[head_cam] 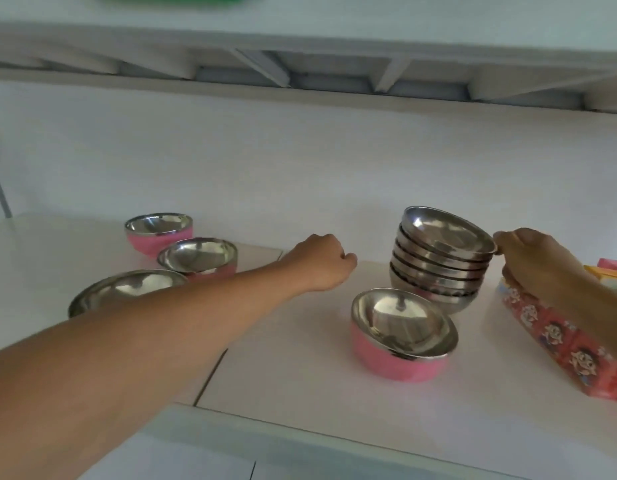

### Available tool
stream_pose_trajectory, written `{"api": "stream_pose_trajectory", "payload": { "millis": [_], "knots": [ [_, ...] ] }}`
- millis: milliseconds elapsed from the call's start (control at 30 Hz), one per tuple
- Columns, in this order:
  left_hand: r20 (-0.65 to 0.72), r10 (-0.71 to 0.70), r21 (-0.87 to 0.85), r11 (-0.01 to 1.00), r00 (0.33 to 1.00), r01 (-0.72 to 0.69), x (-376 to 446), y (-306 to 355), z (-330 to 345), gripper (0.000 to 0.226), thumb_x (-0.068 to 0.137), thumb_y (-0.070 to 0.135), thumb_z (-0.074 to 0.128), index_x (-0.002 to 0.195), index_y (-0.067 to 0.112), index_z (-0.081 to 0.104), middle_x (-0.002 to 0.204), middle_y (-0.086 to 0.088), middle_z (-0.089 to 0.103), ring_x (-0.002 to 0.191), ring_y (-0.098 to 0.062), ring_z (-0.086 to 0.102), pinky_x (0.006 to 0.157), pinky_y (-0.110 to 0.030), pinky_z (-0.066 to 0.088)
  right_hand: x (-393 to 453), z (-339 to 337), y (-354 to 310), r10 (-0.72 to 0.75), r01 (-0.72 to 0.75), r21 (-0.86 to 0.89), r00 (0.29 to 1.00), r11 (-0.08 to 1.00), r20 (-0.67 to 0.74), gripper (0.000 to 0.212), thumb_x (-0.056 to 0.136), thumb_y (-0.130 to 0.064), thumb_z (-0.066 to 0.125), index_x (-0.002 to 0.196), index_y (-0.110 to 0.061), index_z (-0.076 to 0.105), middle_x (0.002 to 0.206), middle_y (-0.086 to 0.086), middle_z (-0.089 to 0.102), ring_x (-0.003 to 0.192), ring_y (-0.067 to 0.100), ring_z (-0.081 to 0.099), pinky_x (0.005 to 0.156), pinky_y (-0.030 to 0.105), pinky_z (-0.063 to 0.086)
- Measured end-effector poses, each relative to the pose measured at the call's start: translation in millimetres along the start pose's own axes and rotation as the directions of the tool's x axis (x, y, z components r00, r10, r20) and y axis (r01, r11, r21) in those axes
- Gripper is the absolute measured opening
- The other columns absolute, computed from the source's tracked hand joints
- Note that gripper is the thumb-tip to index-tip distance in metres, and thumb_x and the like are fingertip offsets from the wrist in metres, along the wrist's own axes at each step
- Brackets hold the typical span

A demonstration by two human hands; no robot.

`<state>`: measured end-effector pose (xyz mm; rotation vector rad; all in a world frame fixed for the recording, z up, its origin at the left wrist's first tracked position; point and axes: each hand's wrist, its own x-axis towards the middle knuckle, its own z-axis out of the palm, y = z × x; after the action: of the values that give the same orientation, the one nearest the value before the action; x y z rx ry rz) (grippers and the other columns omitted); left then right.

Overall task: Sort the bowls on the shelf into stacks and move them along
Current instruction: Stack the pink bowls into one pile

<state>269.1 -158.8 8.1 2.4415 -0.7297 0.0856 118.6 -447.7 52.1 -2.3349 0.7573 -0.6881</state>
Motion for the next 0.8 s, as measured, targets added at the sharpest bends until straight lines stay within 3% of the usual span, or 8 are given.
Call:
{"api": "stream_pose_trajectory", "payload": {
  "millis": [67, 133, 200, 300, 500, 567, 733, 800],
  "knots": [
    [-0.016, 0.015, 0.102, 0.995, 1.000, -0.014, -10.8, -4.3, -2.7, 0.053, 0.104, 0.043, 0.050, 0.061, 0.014, 0.048, 0.061, -0.013, 0.061, 0.053, -0.027, 0.051, 0.058, -0.036, 0.047, -4.5, 0.7, 8.3, -0.017, 0.016, -0.028, 0.999, 0.999, -0.033, 0.040, 0.085, -0.046, 0.044, 0.085, -0.016, 0.070, 0.048, 0.002, 0.068, 0.051, 0.029, 0.059, 0.055, 0.032, 0.044],
    [-0.024, 0.002, 0.155, 0.988, 1.000, 0.002, -26.6, -6.2, -5.8, 0.052, 0.105, 0.042, 0.050, 0.061, 0.016, 0.040, 0.058, -0.004, 0.047, 0.052, -0.026, 0.043, 0.055, -0.031, 0.036, -10.0, -0.9, 17.6, -0.048, 0.045, -0.060, 0.998, 0.997, -0.050, 0.042, 0.078, -0.049, 0.044, 0.080, -0.018, 0.072, 0.062, 0.009, 0.073, 0.061, 0.034, 0.066, 0.059, 0.036, 0.049],
    [-0.030, -0.023, 0.179, 0.984, 0.999, 0.028, -46.4, -6.3, -7.9, 0.049, 0.105, 0.040, 0.051, 0.064, 0.015, 0.043, 0.060, -0.004, 0.049, 0.053, -0.026, 0.046, 0.056, -0.030, 0.036, -14.4, -2.6, 28.7, -0.081, 0.085, -0.123, 0.996, 0.989, 0.037, 0.041, 0.074, -0.051, 0.045, 0.078, -0.023, 0.074, 0.069, 0.010, 0.075, 0.065, 0.035, 0.070, 0.067, 0.041, 0.057],
    [-0.037, -0.055, 0.216, 0.974, 0.998, 0.062, -76.3, -1.8, -11.8, 0.050, 0.106, 0.040, 0.051, 0.063, 0.013, 0.048, 0.065, -0.007, 0.054, 0.055, -0.026, 0.048, 0.054, -0.030, 0.035, -21.1, -2.5, 45.3, -0.059, 0.094, -0.184, 0.980, 0.978, 0.191, 0.019, 0.086, -0.050, 0.059, 0.077, -0.046, 0.075, 0.054, 0.009, 0.073, 0.041, 0.030, 0.065, 0.054, 0.038, 0.060],
    [-0.076, -0.148, 0.259, 0.952, 0.986, 0.163, -128.5, 15.9, -12.3, 0.053, 0.103, 0.045, 0.049, 0.064, 0.010, 0.056, 0.075, -0.011, 0.065, 0.068, -0.032, 0.065, 0.061, -0.031, 0.046, -78.2, -11.4, 43.3, -0.145, 0.195, -0.108, 0.922, 0.975, 0.358, 0.021, 0.101, -0.032, 0.067, 0.086, -0.020, 0.076, 0.053, 0.005, 0.073, 0.036, 0.017, 0.060, 0.038, 0.023, 0.048],
    [-0.085, -0.159, 0.315, 0.932, 0.984, 0.178, -145.5, 20.6, -9.0, 0.053, 0.102, 0.049, 0.047, 0.066, 0.012, 0.057, 0.081, -0.012, 0.066, 0.078, -0.035, 0.070, 0.067, -0.033, 0.051, -91.9, -12.7, 46.2, -0.177, 0.226, -0.077, 0.899, 0.971, 0.400, 0.021, 0.099, -0.028, 0.066, 0.087, -0.014, 0.076, 0.055, 0.005, 0.074, 0.041, 0.019, 0.062, 0.041, 0.026, 0.051],
    [-0.099, -0.186, 0.347, 0.914, 0.978, 0.209, -187.4, 30.2, -6.5, 0.049, 0.102, 0.044, 0.050, 0.064, 0.015, 0.057, 0.075, -0.010, 0.068, 0.069, -0.032, 0.068, 0.055, -0.030, 0.037, -122.4, -19.2, 50.1, -0.229, 0.265, -0.010, 0.851, 0.964, 0.473, 0.022, 0.099, -0.024, 0.061, 0.092, -0.008, 0.075, 0.072, 0.014, 0.079, 0.057, 0.028, 0.068, 0.066, 0.043, 0.062],
    [-0.107, -0.187, 0.353, 0.911, 0.976, 0.213, -201.5, 33.2, -10.2, 0.047, 0.102, 0.040, 0.052, 0.064, 0.013, 0.057, 0.074, -0.012, 0.069, 0.069, -0.034, 0.068, 0.054, -0.030, 0.038, -129.5, -20.4, 50.6, -0.226, 0.246, 0.023, 0.844, 0.969, 0.485, 0.023, 0.100, -0.025, 0.061, 0.093, -0.008, 0.075, 0.071, 0.014, 0.079, 0.056, 0.028, 0.067, 0.067, 0.043, 0.061]
  ]
}}
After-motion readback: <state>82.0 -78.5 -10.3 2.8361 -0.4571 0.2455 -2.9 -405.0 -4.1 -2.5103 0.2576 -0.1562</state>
